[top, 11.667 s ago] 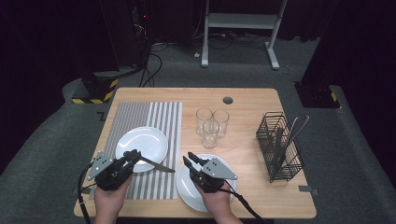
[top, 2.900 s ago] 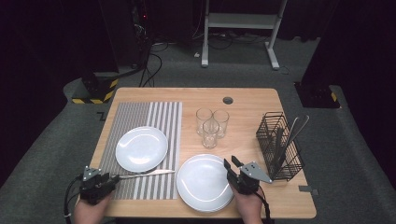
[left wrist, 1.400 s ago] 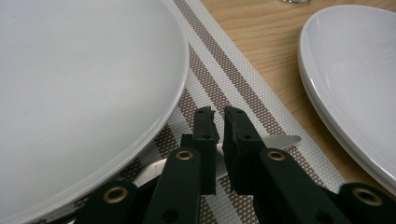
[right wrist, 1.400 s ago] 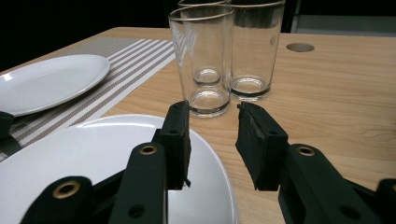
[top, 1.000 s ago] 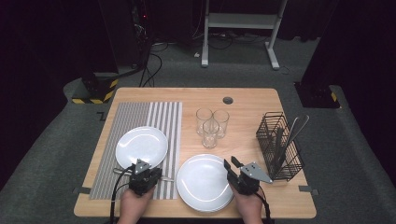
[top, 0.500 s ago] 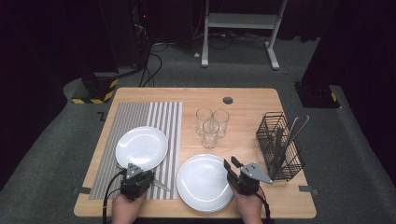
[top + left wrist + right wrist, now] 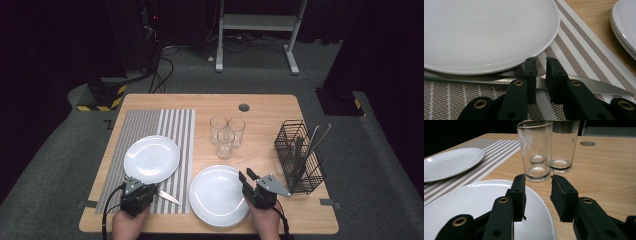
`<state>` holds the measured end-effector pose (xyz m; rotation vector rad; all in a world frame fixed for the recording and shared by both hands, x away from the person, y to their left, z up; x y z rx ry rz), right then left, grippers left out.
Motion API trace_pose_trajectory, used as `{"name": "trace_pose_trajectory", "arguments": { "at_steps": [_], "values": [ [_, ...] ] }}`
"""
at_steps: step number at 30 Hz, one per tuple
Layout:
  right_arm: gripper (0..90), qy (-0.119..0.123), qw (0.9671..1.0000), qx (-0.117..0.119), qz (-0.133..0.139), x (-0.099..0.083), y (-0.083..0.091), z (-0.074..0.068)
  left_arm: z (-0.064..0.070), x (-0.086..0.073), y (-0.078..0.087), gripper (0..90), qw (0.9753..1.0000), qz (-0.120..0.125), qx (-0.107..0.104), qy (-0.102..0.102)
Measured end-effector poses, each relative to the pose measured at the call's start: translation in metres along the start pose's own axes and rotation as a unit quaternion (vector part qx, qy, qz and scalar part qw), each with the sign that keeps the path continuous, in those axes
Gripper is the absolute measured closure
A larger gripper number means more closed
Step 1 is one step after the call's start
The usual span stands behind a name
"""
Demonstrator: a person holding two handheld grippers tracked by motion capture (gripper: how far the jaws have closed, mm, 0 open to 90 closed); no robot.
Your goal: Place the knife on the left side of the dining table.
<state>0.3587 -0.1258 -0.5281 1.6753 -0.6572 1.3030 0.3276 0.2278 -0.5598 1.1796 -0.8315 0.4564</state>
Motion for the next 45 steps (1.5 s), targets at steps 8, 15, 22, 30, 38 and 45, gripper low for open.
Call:
{"name": "trace_pose_trajectory", "arguments": {
  "at_steps": [8, 15, 22, 30, 38, 45],
  "values": [
    [64.1, 0.000, 1.0000, 0.002, -0.002, -0.001, -0.001, -0.001, 0.010, 0.005, -0.012, 78.5, 0.9998, -0.007, 0.007, -0.018],
    [64.1, -0.001, 1.0000, 0.001, -0.002, -0.002, 0.001, 0.001, 0.005, 0.001, -0.008, 80.6, 0.9999, -0.010, 0.008, -0.006],
    [64.1, -0.002, 1.0000, 0.000, -0.002, -0.001, 0.001, 0.001, 0.005, -0.005, -0.002, 81.5, 0.9999, -0.010, 0.003, -0.001],
    [64.1, 0.000, 1.0000, 0.001, 0.000, 0.001, 0.000, 0.000, 0.005, -0.010, 0.005, 81.8, 0.9999, -0.010, -0.004, 0.000],
    [64.1, -0.001, 1.0000, 0.000, 0.001, 0.002, 0.001, 0.001, -0.001, -0.009, 0.017, 60.4, 0.9998, 0.011, -0.003, 0.017],
    [64.1, -0.001, 1.0000, 0.001, 0.003, 0.003, 0.001, 0.000, -0.006, -0.017, 0.030, 68.3, 0.9998, -0.004, -0.001, 0.022]
  ]
}}
Point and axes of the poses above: each handheld gripper's, and its own axes: y roughly backward along the jaws, x roughly out of its top, z roughly to its right, the point moved 5 cm from there along -y, roughly forward along the jaws, and after that the axes turned 2 degrees about y, right-handed, at the moved point
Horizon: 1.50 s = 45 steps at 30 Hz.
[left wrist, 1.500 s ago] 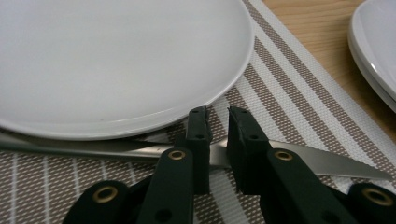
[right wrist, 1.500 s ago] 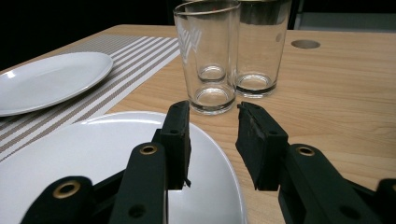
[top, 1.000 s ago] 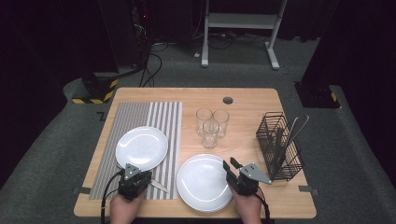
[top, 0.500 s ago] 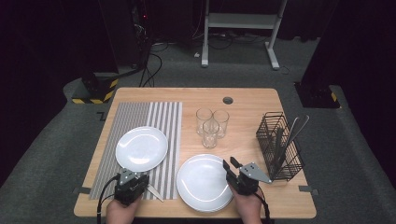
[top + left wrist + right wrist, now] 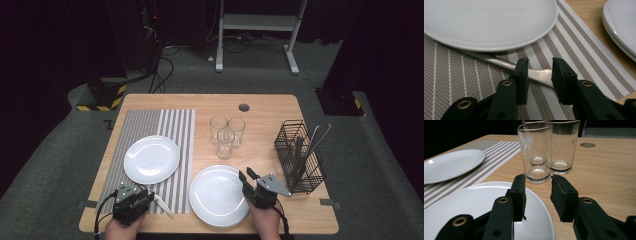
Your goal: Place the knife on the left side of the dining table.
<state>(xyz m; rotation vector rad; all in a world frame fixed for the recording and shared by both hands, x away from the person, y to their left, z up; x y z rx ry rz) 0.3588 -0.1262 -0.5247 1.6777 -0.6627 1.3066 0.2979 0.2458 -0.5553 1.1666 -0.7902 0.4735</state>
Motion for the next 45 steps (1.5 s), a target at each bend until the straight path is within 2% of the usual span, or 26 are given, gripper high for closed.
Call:
{"name": "trace_pose_trajectory", "arguments": {
  "at_steps": [3, 9, 13, 24, 28, 38, 42, 45],
  "values": [
    [64.1, -0.001, 1.0000, 0.001, 0.001, 0.000, 0.000, 0.000, -0.002, -0.006, 0.001, 71.5, 1.0000, -0.007, 0.001, 0.007],
    [64.1, 0.000, 1.0000, 0.001, 0.002, 0.001, 0.000, 0.000, -0.001, -0.009, -0.001, 74.4, 0.9999, -0.013, -0.004, 0.006],
    [64.1, 0.000, 1.0000, 0.000, 0.001, 0.000, 0.000, 0.000, 0.006, -0.008, -0.003, 75.2, 0.9997, -0.015, -0.017, 0.006],
    [64.1, -0.001, 1.0000, 0.001, 0.000, -0.001, -0.001, -0.001, 0.022, 0.000, -0.018, 74.6, 0.9993, -0.018, -0.032, -0.006],
    [64.0, -0.001, 1.0000, 0.001, -0.001, -0.002, -0.001, -0.001, 0.028, 0.004, -0.024, 74.7, 0.9991, -0.017, -0.040, -0.002],
    [64.1, -0.002, 1.0000, 0.002, 0.000, -0.002, -0.002, -0.001, 0.028, 0.009, -0.031, 73.7, 0.9989, -0.016, -0.045, 0.003],
    [64.0, -0.001, 1.0000, 0.001, 0.000, -0.002, -0.001, 0.000, 0.026, 0.008, -0.024, 72.6, 0.9990, -0.010, -0.043, 0.002],
    [64.0, -0.002, 1.0000, -0.001, 0.000, -0.002, 0.000, 0.001, 0.018, 0.006, -0.016, 72.5, 0.9994, -0.005, -0.035, 0.000]
  ]
}}
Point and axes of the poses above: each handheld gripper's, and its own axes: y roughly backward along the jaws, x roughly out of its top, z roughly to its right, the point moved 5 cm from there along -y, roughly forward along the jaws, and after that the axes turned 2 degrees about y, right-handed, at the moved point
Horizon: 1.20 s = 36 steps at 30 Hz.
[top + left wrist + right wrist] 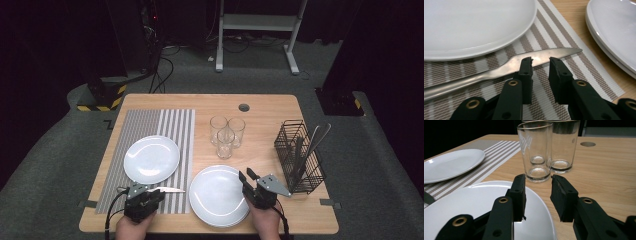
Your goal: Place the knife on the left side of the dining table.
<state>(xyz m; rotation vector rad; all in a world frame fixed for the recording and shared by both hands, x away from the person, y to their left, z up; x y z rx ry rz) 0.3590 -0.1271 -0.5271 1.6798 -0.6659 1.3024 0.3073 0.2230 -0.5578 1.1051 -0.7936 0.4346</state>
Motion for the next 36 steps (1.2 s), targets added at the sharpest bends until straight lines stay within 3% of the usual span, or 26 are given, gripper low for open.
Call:
{"name": "trace_pose_trajectory", "arguments": {
  "at_steps": [11, 18, 23, 27, 36],
  "values": [
    [63.9, 0.002, 1.0000, -0.001, -0.005, 0.000, 0.000, 0.000, -0.044, -0.006, 0.026, 77.8, 0.9982, 0.016, 0.056, 0.015],
    [63.9, 0.004, 1.0000, 0.000, -0.005, 0.001, -0.001, -0.001, -0.087, 0.004, 0.037, 81.4, 0.9927, 0.038, 0.105, 0.047],
    [64.0, 0.005, 1.0000, 0.001, -0.006, 0.001, -0.002, -0.001, -0.109, 0.005, 0.036, 80.7, 0.9891, 0.038, 0.124, 0.070],
    [63.9, 0.005, 1.0000, 0.000, -0.006, 0.001, -0.002, -0.001, -0.120, 0.003, 0.035, 79.2, 0.9869, 0.037, 0.132, 0.085],
    [64.0, 0.003, 1.0000, 0.001, -0.007, -0.001, -0.002, -0.001, -0.118, -0.001, 0.033, 78.4, 0.9874, 0.033, 0.131, 0.083]
  ]
}}
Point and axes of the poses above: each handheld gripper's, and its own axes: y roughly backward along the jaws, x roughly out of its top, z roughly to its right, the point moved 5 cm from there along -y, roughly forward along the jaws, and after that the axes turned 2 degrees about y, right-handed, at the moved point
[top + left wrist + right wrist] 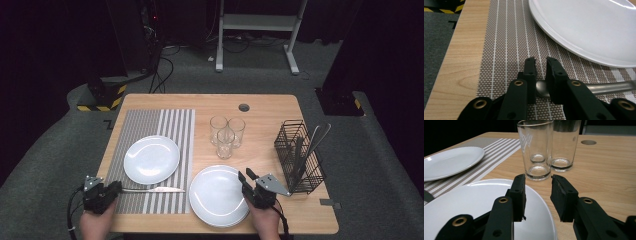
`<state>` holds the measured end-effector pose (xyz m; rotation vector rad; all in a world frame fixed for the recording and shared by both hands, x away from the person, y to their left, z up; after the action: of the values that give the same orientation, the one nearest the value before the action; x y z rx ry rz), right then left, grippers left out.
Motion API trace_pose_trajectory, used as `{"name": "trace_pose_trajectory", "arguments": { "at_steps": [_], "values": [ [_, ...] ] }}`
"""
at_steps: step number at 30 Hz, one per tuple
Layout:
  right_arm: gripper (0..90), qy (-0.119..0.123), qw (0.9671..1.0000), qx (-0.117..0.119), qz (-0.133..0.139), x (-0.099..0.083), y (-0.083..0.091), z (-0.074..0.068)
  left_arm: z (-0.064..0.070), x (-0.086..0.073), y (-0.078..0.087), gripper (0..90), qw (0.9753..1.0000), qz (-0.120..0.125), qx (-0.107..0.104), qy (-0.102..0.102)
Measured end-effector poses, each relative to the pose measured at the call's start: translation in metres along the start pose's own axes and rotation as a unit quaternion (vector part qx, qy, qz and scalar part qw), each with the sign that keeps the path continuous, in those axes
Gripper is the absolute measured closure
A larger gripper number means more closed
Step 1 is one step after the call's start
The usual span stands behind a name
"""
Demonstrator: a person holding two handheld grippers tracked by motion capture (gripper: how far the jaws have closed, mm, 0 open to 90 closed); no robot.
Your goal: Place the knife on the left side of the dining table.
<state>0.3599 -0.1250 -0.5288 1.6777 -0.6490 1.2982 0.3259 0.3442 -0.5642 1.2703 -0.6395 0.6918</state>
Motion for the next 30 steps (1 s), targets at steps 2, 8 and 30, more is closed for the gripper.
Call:
{"name": "trace_pose_trajectory", "arguments": {
  "at_steps": [2, 8, 30],
  "values": [
    [63.9, 0.000, 1.0000, -0.001, 0.001, 0.000, 0.000, 0.000, 0.000, 0.000, 0.000, 78.2, 1.0000, 0.000, 0.001, 0.001],
    [63.1, 0.000, 1.0000, -0.002, 0.000, 0.001, 0.001, 0.001, 0.002, 0.005, 0.006, 72.1, 0.9998, 0.020, -0.006, 0.007],
    [58.1, 0.035, 0.9993, -0.009, -0.009, 0.015, -0.003, -0.001, 0.049, 0.002, -0.001, 48.0, 0.9964, 0.034, -0.037, -0.068]
  ]
}}
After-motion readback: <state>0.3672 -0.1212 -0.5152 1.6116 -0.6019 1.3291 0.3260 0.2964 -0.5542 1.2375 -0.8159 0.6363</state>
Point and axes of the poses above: each handheld gripper's, and its own axes: y roughly backward along the jaws, x roughly out of its top, z roughly to its right, the point moved 5 cm from there along -y, roughly forward along the jaws, and after that the axes turned 2 degrees about y, right-handed, at the moved point
